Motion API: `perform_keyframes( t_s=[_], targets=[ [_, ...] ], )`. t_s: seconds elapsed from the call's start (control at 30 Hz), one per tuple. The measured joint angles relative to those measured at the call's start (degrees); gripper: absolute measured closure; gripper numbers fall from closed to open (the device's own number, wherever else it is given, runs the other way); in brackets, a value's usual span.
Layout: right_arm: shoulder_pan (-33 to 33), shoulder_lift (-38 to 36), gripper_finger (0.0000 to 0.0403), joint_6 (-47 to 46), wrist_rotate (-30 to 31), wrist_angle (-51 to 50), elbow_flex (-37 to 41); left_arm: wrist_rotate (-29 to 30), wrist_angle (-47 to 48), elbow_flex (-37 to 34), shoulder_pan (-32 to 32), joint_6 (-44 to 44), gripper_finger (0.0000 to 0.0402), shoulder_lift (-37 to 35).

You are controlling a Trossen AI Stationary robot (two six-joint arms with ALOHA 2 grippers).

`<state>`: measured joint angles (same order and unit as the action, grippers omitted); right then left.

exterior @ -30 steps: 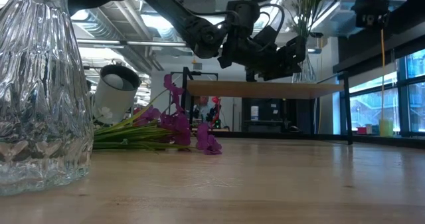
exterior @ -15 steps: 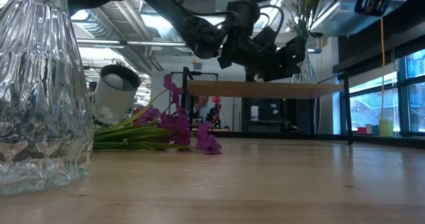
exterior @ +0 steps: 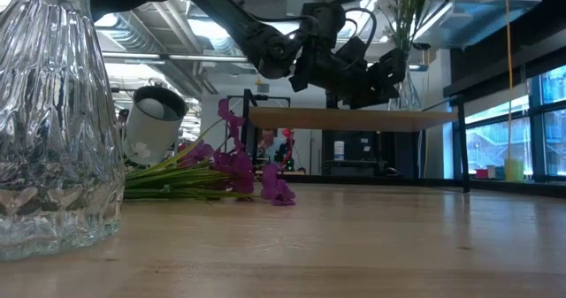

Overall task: Pick and place flowers into a vace then onto a shelf
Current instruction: Put the right transparent vase on the shelf, then put the violet flowers into the transparent vase

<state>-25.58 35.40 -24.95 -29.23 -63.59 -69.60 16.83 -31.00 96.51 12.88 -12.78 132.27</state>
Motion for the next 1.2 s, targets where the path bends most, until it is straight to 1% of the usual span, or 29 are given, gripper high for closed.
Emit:
perform_keyframes(
  t_s=[0.1,0.2,0.3,0.4,0.57,0.67,0.77,0.9,1.0,1.03,1.1,1.2],
  targets=[
    [0.0,-0.6,0.0175,0.8,2.4,-1.7,0.0,0.0,0.1,0.0,0.2,0.0,0.0288,-0.1],
    [0.0,-1.2,0.0175,3.9,4.9,-6.3,0.0,0.0,0.0,0.0,0.1,0.5,0.0288,-0.5],
    [0.0,-2.4,0.0175,7.0,8.3,-10.3,0.0,0.2,2.1,0.0,0.1,1.8,0.0288,-1.9],
    [0.0,-3.7,0.0175,7.5,11.4,-11.3,0.0,0.2,6.1,-0.1,0.0,3.7,0.0288,-3.6],
    [0.0,-5.0,0.0175,8.8,11.6,-11.0,0.0,-0.5,13.2,-0.2,-0.2,4.4,0.0288,-7.4],
    [0.0,-5.3,0.0175,9.7,11.7,-10.8,0.3,-4.1,15.3,-0.2,-1.1,5.6,0.0288,-10.0],
    [0.0,-5.2,0.0175,11.7,13.2,-10.8,1.2,-8.3,15.1,-0.2,-2.7,6.8,0.0288,-12.9],
    [0.0,-5.2,0.0175,13.4,13.8,-9.3,4.3,-13.9,16.2,-0.2,-5.4,10.5,0.0288,-18.2],
    [0.0,-5.3,0.0175,14.2,13.7,-6.7,8.0,-14.9,21.3,-0.2,-8.3,13.9,0.0288,-22.8],
    [0.0,-5.3,0.0175,14.3,13.7,-5.2,9.5,-14.7,24.3,-0.2,-9.3,15.3,0.0288,-24.5],
    [0.0,-5.6,0.0175,14.9,13.6,-2.4,12.5,-13.5,29.3,-0.2,-11.4,17.0,0.0288,-27.6],
    [0.0,-6.9,0.0175,15.3,11.7,3.2,16.9,-9.3,38.2,-0.2,-14.5,16.7,0.0288,-32.0]
  ],
)
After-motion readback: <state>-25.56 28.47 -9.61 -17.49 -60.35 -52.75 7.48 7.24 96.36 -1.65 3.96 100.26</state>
